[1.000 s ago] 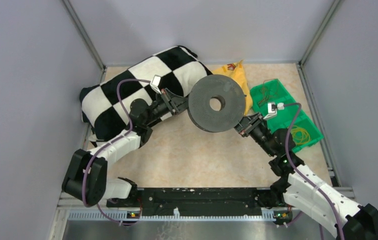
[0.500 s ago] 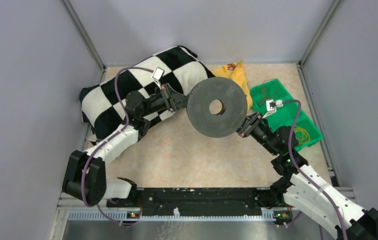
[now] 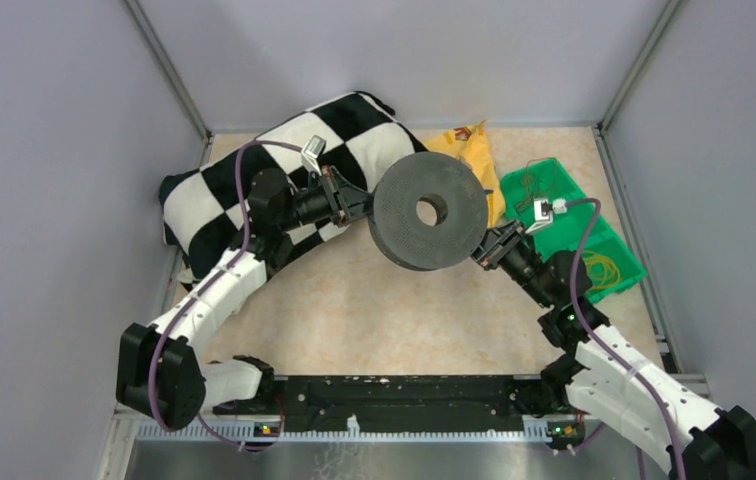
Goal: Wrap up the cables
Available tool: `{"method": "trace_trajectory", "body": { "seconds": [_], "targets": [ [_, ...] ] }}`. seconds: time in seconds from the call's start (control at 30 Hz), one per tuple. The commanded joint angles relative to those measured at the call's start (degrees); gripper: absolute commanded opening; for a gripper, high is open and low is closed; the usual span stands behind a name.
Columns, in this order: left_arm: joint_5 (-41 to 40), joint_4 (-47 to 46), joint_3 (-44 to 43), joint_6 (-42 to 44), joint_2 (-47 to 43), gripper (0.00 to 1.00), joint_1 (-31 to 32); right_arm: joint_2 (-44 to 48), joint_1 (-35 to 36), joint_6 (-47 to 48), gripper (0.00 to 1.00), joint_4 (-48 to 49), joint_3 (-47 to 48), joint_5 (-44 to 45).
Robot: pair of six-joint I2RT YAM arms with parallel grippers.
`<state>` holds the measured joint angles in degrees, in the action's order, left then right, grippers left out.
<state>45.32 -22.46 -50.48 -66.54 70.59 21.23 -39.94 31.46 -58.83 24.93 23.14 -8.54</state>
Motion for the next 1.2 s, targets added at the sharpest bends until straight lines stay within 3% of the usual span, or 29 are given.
{"method": "trace_trajectory", "body": {
  "seconds": [0.0,0.5,1.17],
  "targets": [
    [-2.56,6.84,-3.31,-2.05,-2.63,0.00,-0.24,-0.96,-0.55,-1.77,0.19,6.17,-0.46,1.26],
    [-5.42,15.11,-5.69,-5.12,-0.96,0.00,-0.24,-2.07,-0.57,-1.82,0.32,6.77,-1.28,1.20],
    [-5.13,18.10,-5.78,-7.24,-1.24,0.00,-0.84,4.16,-0.61,2.72,0.44,-8.23,0.29,8.19]
  ]
}}
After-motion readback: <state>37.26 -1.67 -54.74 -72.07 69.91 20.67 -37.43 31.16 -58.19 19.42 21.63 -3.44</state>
